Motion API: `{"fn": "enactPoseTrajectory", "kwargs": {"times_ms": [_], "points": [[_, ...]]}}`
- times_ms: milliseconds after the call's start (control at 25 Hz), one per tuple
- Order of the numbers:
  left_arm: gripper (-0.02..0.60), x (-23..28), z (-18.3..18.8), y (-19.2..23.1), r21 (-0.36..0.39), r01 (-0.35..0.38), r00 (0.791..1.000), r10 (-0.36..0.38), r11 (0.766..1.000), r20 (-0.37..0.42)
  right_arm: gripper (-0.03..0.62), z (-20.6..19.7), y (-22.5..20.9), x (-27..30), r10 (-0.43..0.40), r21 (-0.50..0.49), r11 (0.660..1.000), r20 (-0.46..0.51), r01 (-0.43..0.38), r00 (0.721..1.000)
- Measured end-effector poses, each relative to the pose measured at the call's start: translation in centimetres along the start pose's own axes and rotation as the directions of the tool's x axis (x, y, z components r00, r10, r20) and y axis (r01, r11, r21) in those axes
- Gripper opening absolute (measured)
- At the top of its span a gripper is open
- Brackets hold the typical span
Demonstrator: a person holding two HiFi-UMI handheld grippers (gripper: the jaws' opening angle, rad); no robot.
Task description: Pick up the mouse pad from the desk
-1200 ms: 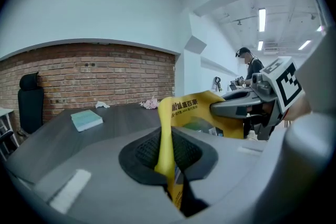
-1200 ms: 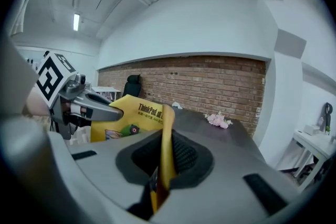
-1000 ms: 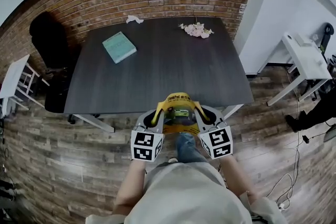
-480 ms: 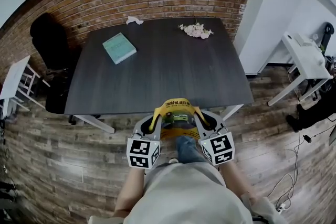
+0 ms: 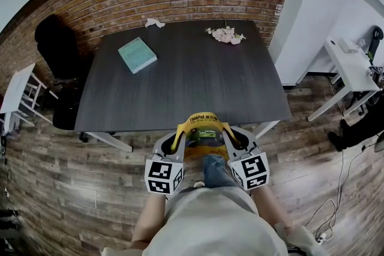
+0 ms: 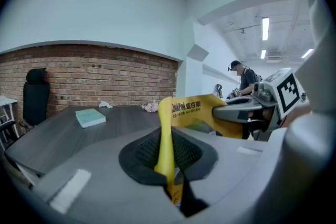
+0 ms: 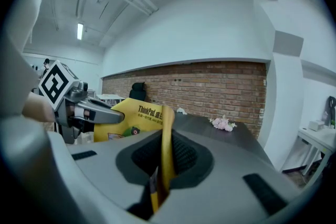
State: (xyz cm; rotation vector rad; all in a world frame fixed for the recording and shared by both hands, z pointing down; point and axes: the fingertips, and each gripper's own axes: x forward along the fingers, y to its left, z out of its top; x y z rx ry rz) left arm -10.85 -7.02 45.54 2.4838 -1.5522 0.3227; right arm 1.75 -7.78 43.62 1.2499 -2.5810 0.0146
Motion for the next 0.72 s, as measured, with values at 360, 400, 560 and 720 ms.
{"fn": "enactPoseTrajectory", "kwargs": {"times_ms": [360,400,560,720], "points": [[0.028,0.2,-0.4,0.3,-0.001,0.009,1.0,-0.009,1.0,-0.008,0.023,-0.5,0.0,0.6,0.002,0.016,1.0,-0.007,-0.002,1.0],[0.028,0.2,-0.4,0.3,-0.001,0.011,1.0,-0.011,1.0,-0.009,0.023,-0.5,0.0,0.7,0.003,0.016,1.0,-0.007,-0.003,1.0],[0.028,0.3,-0.4,0.3,-0.002,0.017,1.0,-0.017,1.0,-0.007,0.023,-0.4,-0.2,0.8,0.004,0.014,1.0,-0.008,-0.003,1.0],[0.028,0.7,0.0,0.5,0.001,0.022,1.0,-0.022,1.0,-0.004,0.023,-0.1,-0.6,1.2,0.001,0.014,1.0,-0.005,-0.001,1.0]]}}
